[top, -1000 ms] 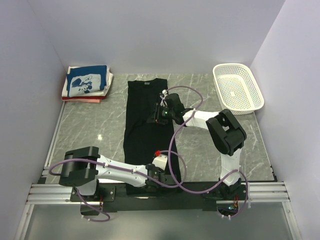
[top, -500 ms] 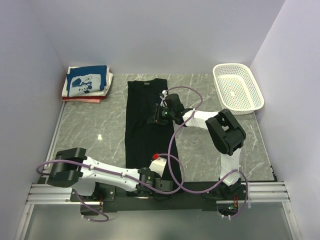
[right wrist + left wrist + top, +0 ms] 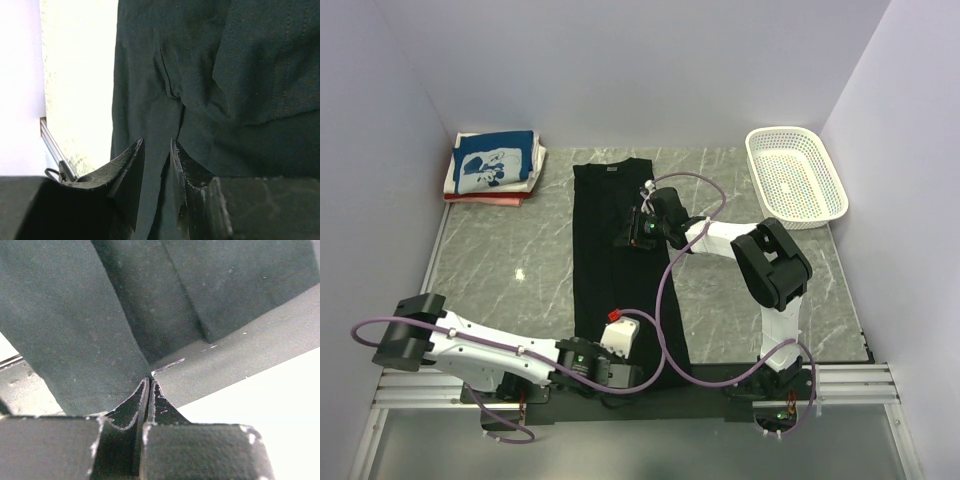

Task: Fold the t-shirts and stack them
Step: Fold the tshirt

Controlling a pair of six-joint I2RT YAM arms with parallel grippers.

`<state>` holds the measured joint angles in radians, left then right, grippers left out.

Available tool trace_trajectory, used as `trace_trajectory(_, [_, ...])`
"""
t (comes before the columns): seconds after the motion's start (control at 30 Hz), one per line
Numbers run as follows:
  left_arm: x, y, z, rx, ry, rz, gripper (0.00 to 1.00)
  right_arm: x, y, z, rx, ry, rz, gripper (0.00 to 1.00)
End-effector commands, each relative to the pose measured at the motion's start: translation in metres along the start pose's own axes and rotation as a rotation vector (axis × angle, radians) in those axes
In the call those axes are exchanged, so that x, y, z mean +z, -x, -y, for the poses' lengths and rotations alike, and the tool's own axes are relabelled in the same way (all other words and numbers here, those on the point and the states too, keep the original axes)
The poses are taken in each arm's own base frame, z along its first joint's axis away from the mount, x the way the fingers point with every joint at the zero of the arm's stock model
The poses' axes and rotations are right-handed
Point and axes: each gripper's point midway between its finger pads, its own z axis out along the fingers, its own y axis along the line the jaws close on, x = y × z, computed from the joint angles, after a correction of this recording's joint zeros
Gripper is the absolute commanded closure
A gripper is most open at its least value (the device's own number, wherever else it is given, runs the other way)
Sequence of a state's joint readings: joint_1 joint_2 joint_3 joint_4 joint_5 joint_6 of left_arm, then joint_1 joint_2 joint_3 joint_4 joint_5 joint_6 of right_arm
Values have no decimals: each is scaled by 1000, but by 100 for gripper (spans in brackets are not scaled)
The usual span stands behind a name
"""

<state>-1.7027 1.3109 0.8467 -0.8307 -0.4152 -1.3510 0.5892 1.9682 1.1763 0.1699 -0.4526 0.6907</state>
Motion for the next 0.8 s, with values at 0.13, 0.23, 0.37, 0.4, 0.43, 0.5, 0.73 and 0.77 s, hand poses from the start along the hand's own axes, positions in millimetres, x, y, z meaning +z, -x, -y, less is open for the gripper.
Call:
trace_trajectory(0.13, [-13, 7, 22, -58, -168, 31, 99, -3, 7, 0, -4, -12, 42, 64])
trace_trajectory(0.23, [-15, 9, 20, -79, -191, 45, 99, 0, 2, 0, -10, -9, 33, 59])
trace_trajectory(0.37, [-19, 12, 17, -99, -206, 59, 99, 8, -2, -1, -20, -6, 28, 55])
trace_trajectory(0.4, [-20, 13, 17, -105, -211, 61, 99, 12, -3, 2, -14, -5, 19, 54])
trace_trajectory(0.43, [-20, 13, 17, -105, -211, 64, 99, 15, -4, 1, -8, 1, 15, 54])
trace_trajectory(0.5, [-19, 13, 16, -105, -209, 64, 99, 20, -5, 0, -3, 9, 12, 53])
trace_trajectory(0.73, [-15, 11, 16, -94, -200, 61, 99, 36, -2, 2, 17, -6, 21, 52])
trace_trajectory(0.77, [-16, 11, 16, -96, -201, 62, 99, 37, 1, 2, 20, -8, 34, 52])
